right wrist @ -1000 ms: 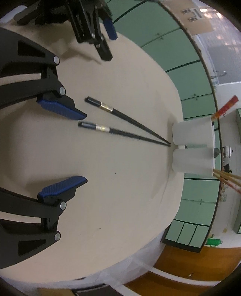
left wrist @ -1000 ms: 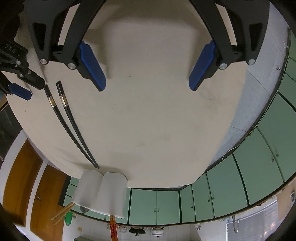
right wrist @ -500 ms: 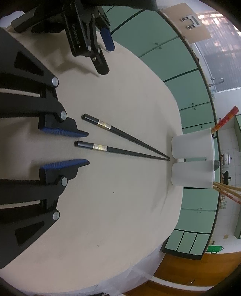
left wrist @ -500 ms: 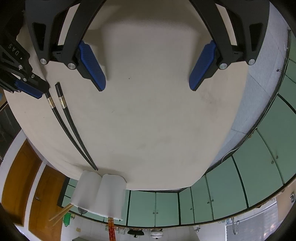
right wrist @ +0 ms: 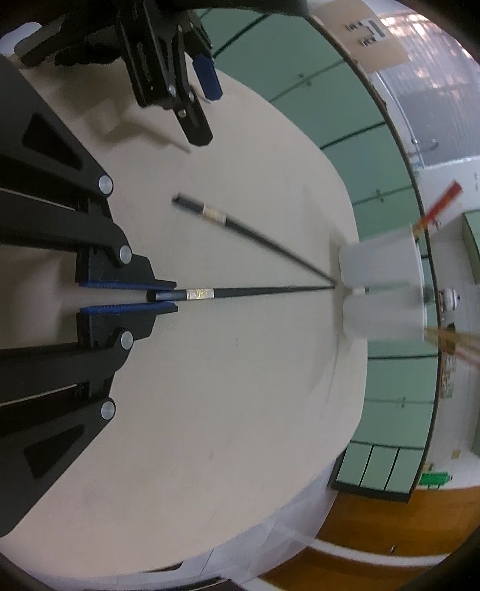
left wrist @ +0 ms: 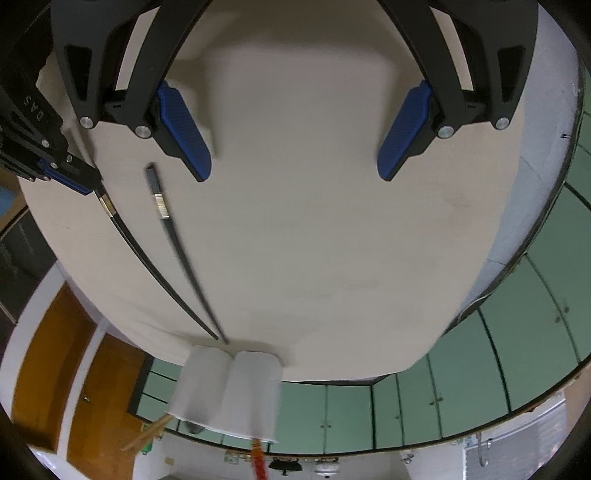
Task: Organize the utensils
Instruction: 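Grasp the other black chopstick with the left tool while the right tool holds its chopstick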
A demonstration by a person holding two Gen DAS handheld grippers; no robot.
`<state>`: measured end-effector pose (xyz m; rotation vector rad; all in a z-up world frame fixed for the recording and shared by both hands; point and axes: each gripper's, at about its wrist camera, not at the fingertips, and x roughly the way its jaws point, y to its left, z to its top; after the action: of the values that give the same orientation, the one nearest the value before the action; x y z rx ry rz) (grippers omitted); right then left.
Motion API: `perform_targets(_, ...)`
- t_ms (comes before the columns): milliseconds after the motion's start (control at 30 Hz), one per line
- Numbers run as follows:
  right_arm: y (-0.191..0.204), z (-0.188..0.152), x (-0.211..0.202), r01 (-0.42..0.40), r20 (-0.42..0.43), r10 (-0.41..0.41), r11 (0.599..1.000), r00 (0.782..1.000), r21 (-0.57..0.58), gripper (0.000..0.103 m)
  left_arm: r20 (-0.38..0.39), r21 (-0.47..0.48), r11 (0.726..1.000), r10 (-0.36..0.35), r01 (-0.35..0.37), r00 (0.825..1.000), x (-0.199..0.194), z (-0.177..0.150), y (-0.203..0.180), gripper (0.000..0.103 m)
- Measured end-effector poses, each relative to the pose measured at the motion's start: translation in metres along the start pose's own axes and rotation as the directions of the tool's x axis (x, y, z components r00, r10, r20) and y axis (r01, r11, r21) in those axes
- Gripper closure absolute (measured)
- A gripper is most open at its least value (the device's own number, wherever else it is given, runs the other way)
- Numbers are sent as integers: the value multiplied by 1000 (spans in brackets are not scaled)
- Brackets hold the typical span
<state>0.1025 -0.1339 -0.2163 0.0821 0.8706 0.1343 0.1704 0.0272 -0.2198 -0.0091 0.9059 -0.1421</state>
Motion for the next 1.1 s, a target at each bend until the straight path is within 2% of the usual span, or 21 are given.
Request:
perform_targets(100, -15, -1, -4, 42, 6, -42, 999, 999, 0, 97, -2, 14, 999, -35, 35, 999, 0, -1, -17, 15)
perform_targets(267, -31, 1, -3, 48, 5, -48, 999, 999, 0, 97, -14, 33, 996, -80, 81, 997, 3, -3, -44, 20)
perform_targets(500, -37, 2, -1, 34, 5, -34, 999, 999, -7, 97, -19, 68, 997, -38, 39, 999, 9, -1, -61, 30)
perform_targets(700, -39, 0, -2, 22, 7, -22, 1000, 1000, -2, 97, -5, 61, 998, -3, 3, 1000, 8, -2, -64, 45)
perform_targets(800, -39, 0, -2, 16, 7, -16, 1000, 1000, -2, 96, 7, 65, 998, -7, 7, 1000, 4, -5, -66, 61)
perform_targets(867, -40, 1, -1, 7, 5, -7, 1000, 1000, 0, 96, 9, 65, 998, -17, 16, 1000, 3, -6, -68, 77)
perform_targets(967, -44, 1, -1, -15, 5, 15, 1000, 1000, 14, 96, 11, 54, 998, -25, 24, 1000, 4, -6, -68, 89)
perform_targets(1033, -46, 1, -1, -25, 5, 25, 1000, 1000, 19, 96, 11, 44, 999, -30, 30, 999, 5, -5, -67, 95)
perform_targets(1100, -45, 1, -1, -24, 4, 24, 1000, 1000, 18, 96, 11, 32, 999, -41, 41, 999, 5, -5, -64, 96)
